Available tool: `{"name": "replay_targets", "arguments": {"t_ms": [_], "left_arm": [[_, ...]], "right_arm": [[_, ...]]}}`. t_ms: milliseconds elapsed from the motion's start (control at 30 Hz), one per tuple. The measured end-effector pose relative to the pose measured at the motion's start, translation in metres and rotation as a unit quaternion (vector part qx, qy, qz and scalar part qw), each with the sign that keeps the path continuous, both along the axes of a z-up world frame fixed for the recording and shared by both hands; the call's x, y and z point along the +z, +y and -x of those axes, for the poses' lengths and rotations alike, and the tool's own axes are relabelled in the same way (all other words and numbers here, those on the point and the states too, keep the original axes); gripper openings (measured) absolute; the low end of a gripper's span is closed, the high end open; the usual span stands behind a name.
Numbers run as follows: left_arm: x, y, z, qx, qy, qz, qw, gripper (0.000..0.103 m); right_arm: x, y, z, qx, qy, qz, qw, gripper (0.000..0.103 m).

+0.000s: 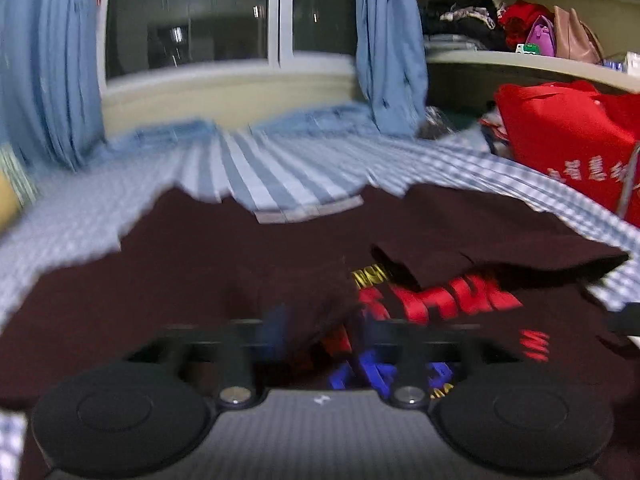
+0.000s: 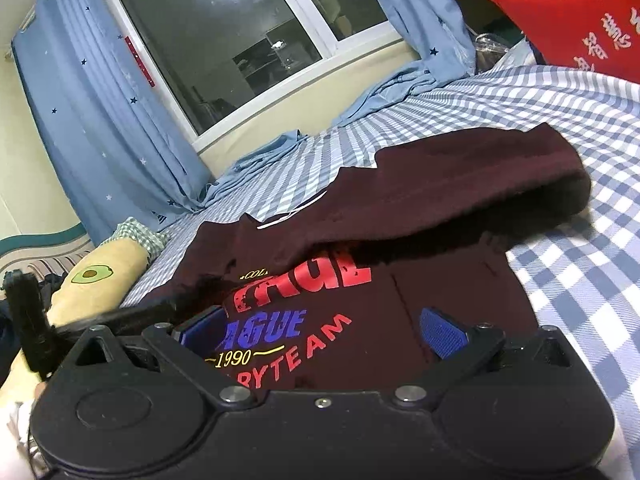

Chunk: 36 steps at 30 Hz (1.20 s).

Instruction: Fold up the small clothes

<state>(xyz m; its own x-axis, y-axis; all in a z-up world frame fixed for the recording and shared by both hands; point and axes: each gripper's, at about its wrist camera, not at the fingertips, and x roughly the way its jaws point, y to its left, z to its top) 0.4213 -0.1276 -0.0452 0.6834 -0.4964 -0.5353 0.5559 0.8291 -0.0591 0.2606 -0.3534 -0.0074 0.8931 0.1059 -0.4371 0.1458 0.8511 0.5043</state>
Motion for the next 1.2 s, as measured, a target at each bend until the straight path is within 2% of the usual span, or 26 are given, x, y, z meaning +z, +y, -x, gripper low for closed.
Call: {"name": "replay_targets", "arguments": {"t_ms": [33,133,200,267,367,433,467,533,600,667,700,733,767,800,833,867,900,933,1000,1033,1100,1167,1200], "left_arm": [[0.007,0.01,-0.003,-0.001,0.007,0.01,0.9999,0.083],[0.018,0.038,0.002,0.002,0.007,0.013,0.9999,0.085],[0.027,0.059,0.001,0.028,-0.006,0.004,0.9996,0.093],[0.035,0.086,-0.005,0.081,-0.022,-0.013,0.9964,0.102],[0.036,0.135,-0.023,0.162,-0.026,-0.042,0.9856,0.102],[0.028,0.172,-0.04,0.212,-0.013,-0.053,0.9757,0.102],[0.021,0.195,-0.052,0.243,0.0,-0.052,0.9686,0.102],[0.009,0.23,-0.07,0.278,0.029,-0.031,0.9597,0.101],[-0.002,0.263,-0.088,0.298,0.077,0.016,0.9514,0.095],[-0.011,0.284,-0.105,0.294,0.117,0.076,0.9457,0.089],[-0.015,0.288,-0.111,0.293,0.13,0.095,0.9424,0.084],[-0.018,0.291,-0.116,0.289,0.139,0.107,0.9412,0.074],[-0.019,0.291,-0.118,0.276,0.144,0.117,0.943,0.059],[-0.02,0.288,-0.119,0.26,0.149,0.123,0.946,0.049],[-0.021,0.282,-0.118,0.244,0.153,0.124,0.9496,0.018],[-0.021,0.277,-0.118,0.225,0.155,0.119,0.9546,0.011],[-0.019,0.27,-0.116,0.231,0.141,0.095,0.9581,0.008],[-0.019,0.261,-0.114,0.238,0.131,0.073,0.9596,0.006],[-0.019,0.248,-0.111,0.27,0.106,0.018,0.9568,0.005],[-0.021,0.236,-0.112,0.277,0.091,-0.016,0.9563,0.005],[-0.028,0.224,-0.11,0.273,0.072,-0.051,0.9578,0.006],[-0.024,0.22,-0.106,0.273,0.062,-0.056,0.9583,0.012],[-0.022,0.223,-0.104,0.278,0.066,-0.048,0.9571,0.017]], "right_arm": [[-0.001,0.0,-0.004,0.003,0.002,-0.004,1.0,0.102],[-0.005,0.006,-0.02,0.018,0.014,-0.018,1.0,0.102],[-0.008,0.013,-0.032,0.033,0.029,-0.023,0.999,0.102],[-0.01,0.023,-0.049,0.052,0.043,-0.021,0.998,0.102],[-0.009,0.042,-0.072,0.082,0.046,-0.01,0.996,0.099],[-0.01,0.055,-0.091,0.096,0.054,-0.009,0.994,0.09],[-0.01,0.059,-0.099,0.1,0.055,-0.01,0.993,0.087],[-0.007,0.069,-0.117,0.106,0.051,-0.007,0.993,0.077],[-0.003,0.079,-0.13,0.105,0.045,0.008,0.993,0.073],[-0.002,0.09,-0.145,0.1,0.048,0.038,0.993,0.066],[-0.004,0.095,-0.15,0.093,0.056,0.052,0.993,0.055],[-0.007,0.099,-0.155,0.088,0.064,0.063,0.992,0.039],[-0.01,0.103,-0.159,0.083,0.071,0.073,0.991,0.033],[-0.013,0.105,-0.161,0.082,0.075,0.08,0.991,0.027],[-0.014,0.108,-0.161,0.085,0.073,0.083,0.99,0.018],[-0.016,0.11,-0.159,0.088,0.07,0.089,0.99,0.01],[-0.016,0.114,-0.158,0.094,0.067,0.101,0.988,0.0],[-0.016,0.119,-0.157,0.096,0.069,0.119,0.986,0.0],[-0.019,0.128,-0.158,0.095,0.074,0.16,0.98,0.0],[-0.022,0.129,-0.157,0.096,0.075,0.166,0.979,0.0],[-0.024,0.129,-0.158,0.096,0.074,0.166,0.979,0.0],[-0.022,0.124,-0.158,0.098,0.074,0.156,0.98,0.005],[-0.021,0.121,-0.156,0.099,0.073,0.147,0.981,0.018]]}}
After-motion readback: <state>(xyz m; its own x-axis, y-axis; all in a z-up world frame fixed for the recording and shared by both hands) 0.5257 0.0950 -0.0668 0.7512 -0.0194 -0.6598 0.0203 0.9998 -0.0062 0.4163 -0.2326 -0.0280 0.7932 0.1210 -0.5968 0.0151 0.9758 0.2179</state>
